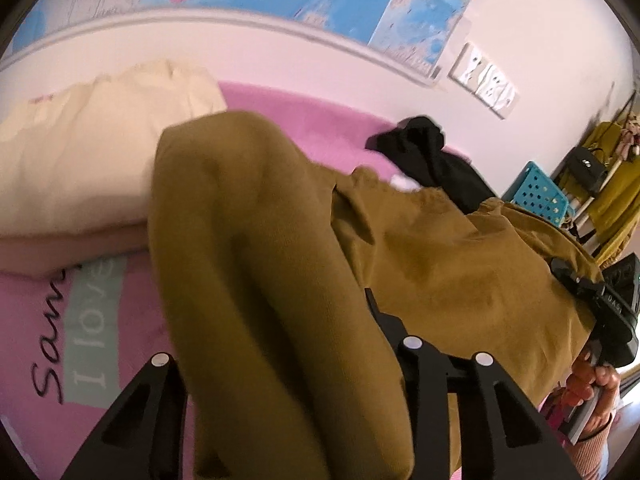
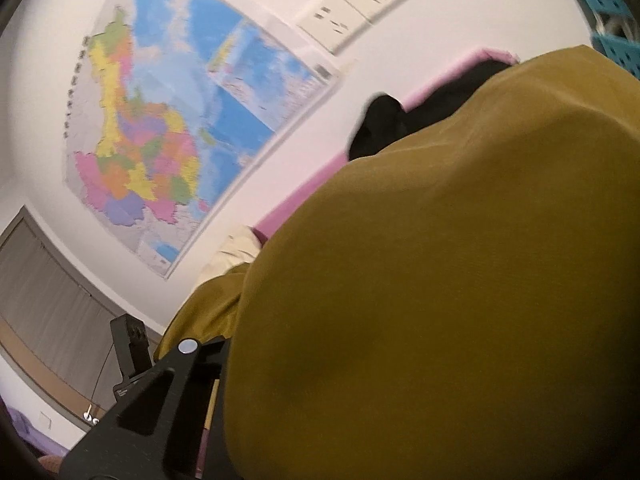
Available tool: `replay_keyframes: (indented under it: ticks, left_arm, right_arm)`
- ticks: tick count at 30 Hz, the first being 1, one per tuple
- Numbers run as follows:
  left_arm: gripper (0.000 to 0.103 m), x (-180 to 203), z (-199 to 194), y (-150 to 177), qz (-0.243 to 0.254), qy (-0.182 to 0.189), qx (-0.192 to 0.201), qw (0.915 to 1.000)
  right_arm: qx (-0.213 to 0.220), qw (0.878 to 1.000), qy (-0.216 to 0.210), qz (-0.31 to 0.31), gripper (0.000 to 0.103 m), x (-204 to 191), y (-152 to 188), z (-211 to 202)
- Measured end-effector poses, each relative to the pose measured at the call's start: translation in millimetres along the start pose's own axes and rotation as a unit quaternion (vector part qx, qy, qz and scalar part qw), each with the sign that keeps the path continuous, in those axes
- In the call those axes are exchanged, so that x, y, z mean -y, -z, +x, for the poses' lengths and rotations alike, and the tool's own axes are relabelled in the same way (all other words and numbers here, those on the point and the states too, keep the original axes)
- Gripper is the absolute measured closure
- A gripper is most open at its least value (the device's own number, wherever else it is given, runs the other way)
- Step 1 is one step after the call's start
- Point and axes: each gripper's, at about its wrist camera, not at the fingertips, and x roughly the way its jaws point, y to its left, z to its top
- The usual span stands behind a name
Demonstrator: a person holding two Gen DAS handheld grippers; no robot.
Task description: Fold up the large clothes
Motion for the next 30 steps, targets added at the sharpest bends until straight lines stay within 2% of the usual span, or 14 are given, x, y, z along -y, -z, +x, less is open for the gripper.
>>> replay_keyframes:
  ticks: [10,16,19,23,30]
  left_arm:
    - [0.072,3.4,-62.3,-52.0,0.031,0.018,0.062,0.9974]
    - [0.072,-4.6,-109.0,-88.6,0.048,-0.006,0.126,0.9908]
    - [0.072,-22.1,-136.2,-109.4,0.049,-0.033,0.161,0.9852]
    - [0.072,-46.3,-159.4,-132.9,0.038,-0.08,0.188,0.9781]
    - [0.072,-105.3,-184.8,-162.1,0.009,-0.175,0.213,0.9613]
  right_arm:
    - [0.03,0.995,-0.047,-0.078,0.086,-76.4,-46.1,-10.0]
    - [0.054,0.987,-0.097,-0.119,0.086,-127.3,-74.5,5.1]
    - [0.058,0.982,-0.127,-0.131,0.086,-152.6,-88.7,25.2]
    - [0.043,0.974,-0.164,-0.149,0.086,-190.2,-101.5,69.1]
    - [0.002,0.966,-0.2,-0.162,0.086,-242.9,-97.3,148.2]
